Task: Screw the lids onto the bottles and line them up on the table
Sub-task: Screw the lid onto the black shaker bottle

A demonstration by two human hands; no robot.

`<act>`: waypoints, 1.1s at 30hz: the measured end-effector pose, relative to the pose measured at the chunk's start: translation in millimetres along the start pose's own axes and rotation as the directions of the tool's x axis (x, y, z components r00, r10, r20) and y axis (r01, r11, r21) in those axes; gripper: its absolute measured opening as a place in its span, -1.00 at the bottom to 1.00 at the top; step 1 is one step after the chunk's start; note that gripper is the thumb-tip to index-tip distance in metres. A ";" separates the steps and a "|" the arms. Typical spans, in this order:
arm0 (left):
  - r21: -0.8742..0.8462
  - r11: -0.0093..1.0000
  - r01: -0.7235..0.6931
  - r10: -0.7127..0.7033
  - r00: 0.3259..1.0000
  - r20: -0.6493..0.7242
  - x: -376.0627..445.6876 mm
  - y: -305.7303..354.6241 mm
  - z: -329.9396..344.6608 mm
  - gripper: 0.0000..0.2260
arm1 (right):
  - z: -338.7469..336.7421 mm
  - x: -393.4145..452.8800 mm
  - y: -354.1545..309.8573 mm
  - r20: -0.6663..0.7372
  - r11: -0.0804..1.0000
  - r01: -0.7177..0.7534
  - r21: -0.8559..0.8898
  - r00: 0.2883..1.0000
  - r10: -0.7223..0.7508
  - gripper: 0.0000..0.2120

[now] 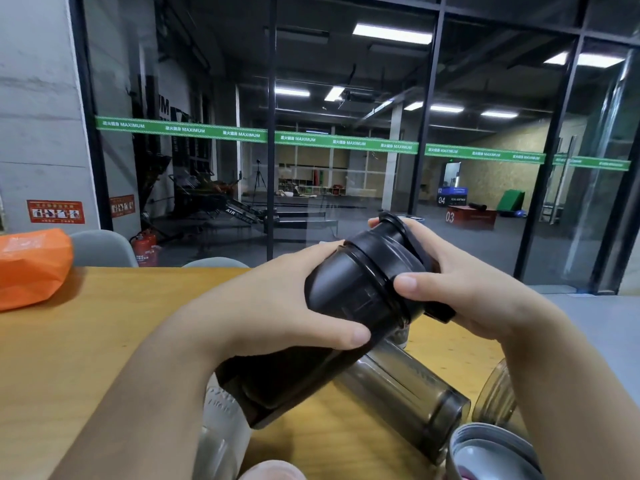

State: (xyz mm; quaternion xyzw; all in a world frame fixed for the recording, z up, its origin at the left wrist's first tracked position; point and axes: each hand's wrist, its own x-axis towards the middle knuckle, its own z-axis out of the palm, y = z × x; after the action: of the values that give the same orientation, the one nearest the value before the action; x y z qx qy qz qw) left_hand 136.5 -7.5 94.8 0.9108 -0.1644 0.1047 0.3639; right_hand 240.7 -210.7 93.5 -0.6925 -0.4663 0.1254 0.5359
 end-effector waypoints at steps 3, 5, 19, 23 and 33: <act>-0.006 1.000 0.001 -0.001 1.000 0.006 -1.0 0.8 -1.6 -0.43 | 1.5 0.0 -2.1 0.005 1.000 -0.007 0.016 1.000 0.007 -0.21; 0.015 1.000 0.020 -0.020 1.000 -0.019 0.4 -0.4 0.4 -0.42 | 2.5 1.1 -1.2 -0.027 0.999 -0.031 -0.011 0.999 0.031 -0.20; 0.275 0.955 0.110 -0.087 0.992 -0.095 6.2 -10.2 8.5 -0.07 | 20.0 8.1 2.5 -0.237 0.947 -0.305 -0.100 0.932 0.275 -0.07; 0.199 0.971 0.134 -0.118 0.989 -0.093 4.5 -11.3 5.3 -0.13 | 10.3 1.9 -1.2 -0.084 0.985 -0.173 -0.008 0.981 0.172 -0.14; -0.195 0.975 0.104 -0.089 0.993 0.080 -2.2 -15.3 -5.8 -0.44 | -7.5 -8.7 -4.4 0.094 0.996 0.002 -0.089 0.996 0.007 -0.24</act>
State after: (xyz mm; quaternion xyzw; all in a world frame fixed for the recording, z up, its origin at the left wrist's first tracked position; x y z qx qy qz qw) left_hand 139.8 7.4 88.7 0.8800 -0.1423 0.0377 0.4516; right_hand 238.9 -222.3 97.4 -0.7096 -0.4952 0.1376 0.4820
